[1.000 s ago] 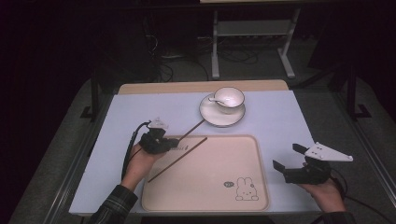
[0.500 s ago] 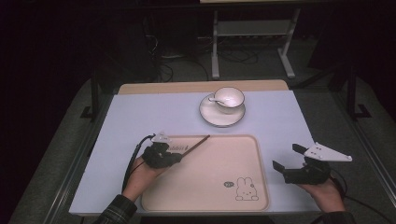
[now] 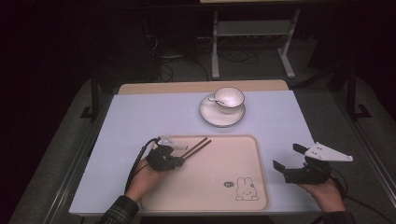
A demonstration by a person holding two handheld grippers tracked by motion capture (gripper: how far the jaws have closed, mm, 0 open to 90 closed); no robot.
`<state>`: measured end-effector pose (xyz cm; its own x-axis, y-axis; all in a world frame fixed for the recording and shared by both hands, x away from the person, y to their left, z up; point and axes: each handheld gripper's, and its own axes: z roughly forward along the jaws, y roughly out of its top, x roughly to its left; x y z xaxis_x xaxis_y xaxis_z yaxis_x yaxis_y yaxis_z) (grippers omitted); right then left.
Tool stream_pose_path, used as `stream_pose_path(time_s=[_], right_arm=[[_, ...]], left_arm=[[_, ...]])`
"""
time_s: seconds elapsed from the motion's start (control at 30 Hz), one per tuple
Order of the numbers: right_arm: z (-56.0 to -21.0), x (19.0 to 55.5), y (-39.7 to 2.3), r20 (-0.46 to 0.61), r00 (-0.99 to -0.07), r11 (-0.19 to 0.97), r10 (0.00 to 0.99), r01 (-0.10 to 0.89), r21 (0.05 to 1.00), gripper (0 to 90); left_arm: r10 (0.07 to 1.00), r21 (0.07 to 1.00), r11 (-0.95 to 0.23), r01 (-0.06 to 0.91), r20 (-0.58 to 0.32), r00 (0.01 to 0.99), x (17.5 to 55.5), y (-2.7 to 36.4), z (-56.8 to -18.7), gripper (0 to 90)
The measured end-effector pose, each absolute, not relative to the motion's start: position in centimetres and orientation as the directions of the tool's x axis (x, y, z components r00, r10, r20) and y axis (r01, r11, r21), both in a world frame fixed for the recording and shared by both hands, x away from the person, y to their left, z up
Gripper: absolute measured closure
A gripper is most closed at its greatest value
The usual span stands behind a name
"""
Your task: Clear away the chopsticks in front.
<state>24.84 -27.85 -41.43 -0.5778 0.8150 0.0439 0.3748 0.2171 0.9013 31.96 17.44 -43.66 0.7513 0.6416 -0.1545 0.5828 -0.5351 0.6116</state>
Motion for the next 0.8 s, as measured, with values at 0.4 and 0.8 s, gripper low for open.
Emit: stream_pose_path(time_s=[0.4, 0.8], right_arm=[[-41.4, 24.9, -27.8, 0.041, -0.579, 0.221, 0.814, 0.374, 0.901, 1.9], [-41.6, 24.9, -27.7, 0.042, -0.583, 0.229, 0.811, 0.382, 0.895, 2.0]], left_arm=[[0.621, 0.658, -0.513, 0.552, -0.160, 0.767, 33.6, 16.4, -42.1, 78.6], [0.531, 0.646, -0.575, 0.502, -0.172, 0.829, 37.8, 9.8, -43.5, 89.3]])
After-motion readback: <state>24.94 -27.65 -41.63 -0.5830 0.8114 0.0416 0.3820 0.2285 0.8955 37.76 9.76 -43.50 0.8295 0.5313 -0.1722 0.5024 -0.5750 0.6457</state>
